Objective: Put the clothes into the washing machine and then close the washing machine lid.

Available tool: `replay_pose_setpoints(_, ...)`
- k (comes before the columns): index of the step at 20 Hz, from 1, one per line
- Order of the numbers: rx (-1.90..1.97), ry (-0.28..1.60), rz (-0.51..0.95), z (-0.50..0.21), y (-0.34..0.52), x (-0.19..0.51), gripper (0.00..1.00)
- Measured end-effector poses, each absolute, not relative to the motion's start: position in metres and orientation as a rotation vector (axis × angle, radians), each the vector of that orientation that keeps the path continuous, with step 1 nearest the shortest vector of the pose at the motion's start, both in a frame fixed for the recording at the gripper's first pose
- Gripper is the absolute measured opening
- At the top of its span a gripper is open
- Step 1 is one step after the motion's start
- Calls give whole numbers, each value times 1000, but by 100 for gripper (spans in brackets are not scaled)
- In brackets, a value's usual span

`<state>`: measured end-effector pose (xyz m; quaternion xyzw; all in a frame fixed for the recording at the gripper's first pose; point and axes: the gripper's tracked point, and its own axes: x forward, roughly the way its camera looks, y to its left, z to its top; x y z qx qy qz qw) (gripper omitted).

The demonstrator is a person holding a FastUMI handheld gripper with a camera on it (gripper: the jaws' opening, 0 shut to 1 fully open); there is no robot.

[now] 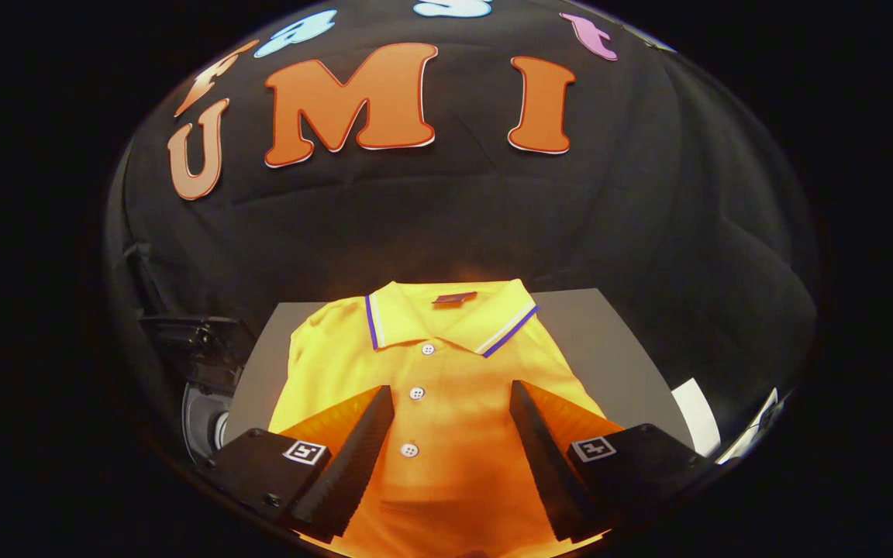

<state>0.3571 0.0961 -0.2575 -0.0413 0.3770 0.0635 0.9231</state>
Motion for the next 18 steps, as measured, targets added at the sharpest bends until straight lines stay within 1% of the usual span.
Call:
replay_pose_setpoints(6, -136, 778, 161, -266, 98, 354, 99)
replay_pose_setpoints(13, -149, 771, 189, -266, 97, 349, 55)
replay_pose_setpoints(15, -139, 768, 184, -267, 97, 349, 41)
replay_pose_setpoints(16, -116, 763, 169, -265, 97, 350, 41)
replay_pose_setpoints(17, -111, 763, 166, -267, 97, 352, 30)
replay_pose_setpoints(18, -114, 760, 170, -267, 97, 352, 25)
